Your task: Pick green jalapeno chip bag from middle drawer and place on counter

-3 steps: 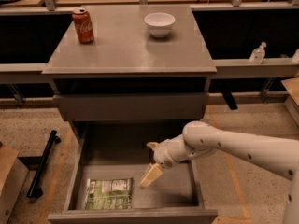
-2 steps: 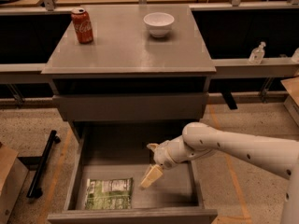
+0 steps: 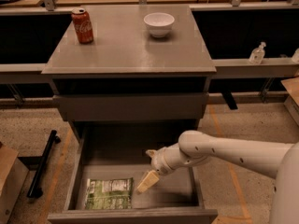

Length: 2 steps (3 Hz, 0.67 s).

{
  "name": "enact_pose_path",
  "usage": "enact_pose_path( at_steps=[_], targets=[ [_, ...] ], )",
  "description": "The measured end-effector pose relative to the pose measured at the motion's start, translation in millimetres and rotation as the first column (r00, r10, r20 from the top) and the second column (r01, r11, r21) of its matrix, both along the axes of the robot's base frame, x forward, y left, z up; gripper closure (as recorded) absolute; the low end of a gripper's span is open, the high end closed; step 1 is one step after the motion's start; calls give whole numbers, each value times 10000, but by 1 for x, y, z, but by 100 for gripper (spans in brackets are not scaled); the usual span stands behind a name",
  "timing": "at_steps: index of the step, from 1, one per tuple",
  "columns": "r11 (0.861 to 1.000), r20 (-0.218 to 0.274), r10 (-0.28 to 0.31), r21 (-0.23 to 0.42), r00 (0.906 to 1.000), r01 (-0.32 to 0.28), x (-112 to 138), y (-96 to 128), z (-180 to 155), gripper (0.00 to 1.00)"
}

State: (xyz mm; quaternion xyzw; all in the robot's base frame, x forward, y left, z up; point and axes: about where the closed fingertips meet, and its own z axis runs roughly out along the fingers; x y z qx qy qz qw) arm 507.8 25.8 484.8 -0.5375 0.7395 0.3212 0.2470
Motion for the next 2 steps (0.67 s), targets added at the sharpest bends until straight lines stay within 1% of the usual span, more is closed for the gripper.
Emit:
enact_pose_path(
  at_steps=[1, 2],
  targets=[
    [9992, 6, -351, -183, 9994, 351, 7, 17, -41, 0],
    [9982, 160, -415, -431, 9990, 422, 17, 38, -75, 0]
  ],
)
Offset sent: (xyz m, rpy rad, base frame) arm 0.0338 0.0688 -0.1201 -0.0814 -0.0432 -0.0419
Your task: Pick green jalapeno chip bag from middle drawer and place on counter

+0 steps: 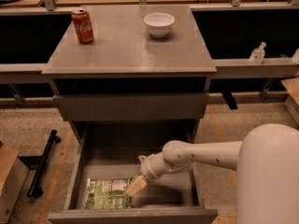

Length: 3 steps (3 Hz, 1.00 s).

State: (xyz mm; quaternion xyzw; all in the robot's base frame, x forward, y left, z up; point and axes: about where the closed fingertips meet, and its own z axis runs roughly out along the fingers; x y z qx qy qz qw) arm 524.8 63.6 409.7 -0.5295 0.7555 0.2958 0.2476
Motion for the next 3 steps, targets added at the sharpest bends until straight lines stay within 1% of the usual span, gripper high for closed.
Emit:
enact_pose_path(
  at_steps=[1, 2, 3],
  targets=[
    [9998, 99, 219, -27, 9997, -218, 7, 27, -24, 0],
    [9991, 76, 390, 149, 9992, -391, 7, 51, -38, 0],
    [9988, 69, 458, 150, 9989, -459, 4, 65, -39, 18]
  ],
)
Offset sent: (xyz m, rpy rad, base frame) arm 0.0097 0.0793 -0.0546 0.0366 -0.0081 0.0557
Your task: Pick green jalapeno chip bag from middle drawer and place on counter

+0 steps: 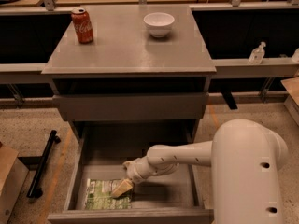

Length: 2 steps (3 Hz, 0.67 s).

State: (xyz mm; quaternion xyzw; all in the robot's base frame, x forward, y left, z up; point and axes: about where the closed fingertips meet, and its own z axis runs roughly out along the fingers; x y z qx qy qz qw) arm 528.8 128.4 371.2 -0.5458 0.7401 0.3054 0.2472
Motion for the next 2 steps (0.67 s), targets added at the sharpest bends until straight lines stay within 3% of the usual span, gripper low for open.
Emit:
enact_pose_path(
  at_steps=[2],
  targets=[
    [9983, -70, -579, 88, 9983, 580, -5, -5, 13, 65]
  ],
)
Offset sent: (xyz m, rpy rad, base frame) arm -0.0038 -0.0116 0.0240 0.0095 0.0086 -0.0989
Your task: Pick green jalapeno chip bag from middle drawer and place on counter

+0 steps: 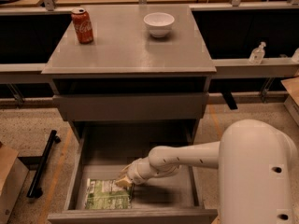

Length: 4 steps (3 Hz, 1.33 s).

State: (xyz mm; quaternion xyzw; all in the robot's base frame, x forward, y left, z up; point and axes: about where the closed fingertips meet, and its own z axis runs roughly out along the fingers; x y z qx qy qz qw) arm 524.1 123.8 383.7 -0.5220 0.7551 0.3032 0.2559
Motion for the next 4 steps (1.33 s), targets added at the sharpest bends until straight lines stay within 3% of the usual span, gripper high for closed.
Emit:
enact_pose_path(
  at_steps=[1, 2, 4],
  targets=[
    [10000, -256, -89, 41, 9996, 90, -4, -1, -3, 87],
    [9996, -674, -207, 159, 9975, 218, -10, -3, -12, 100],
    [9988, -353, -39, 488, 9994, 56, -5, 3, 12, 58]
  ],
)
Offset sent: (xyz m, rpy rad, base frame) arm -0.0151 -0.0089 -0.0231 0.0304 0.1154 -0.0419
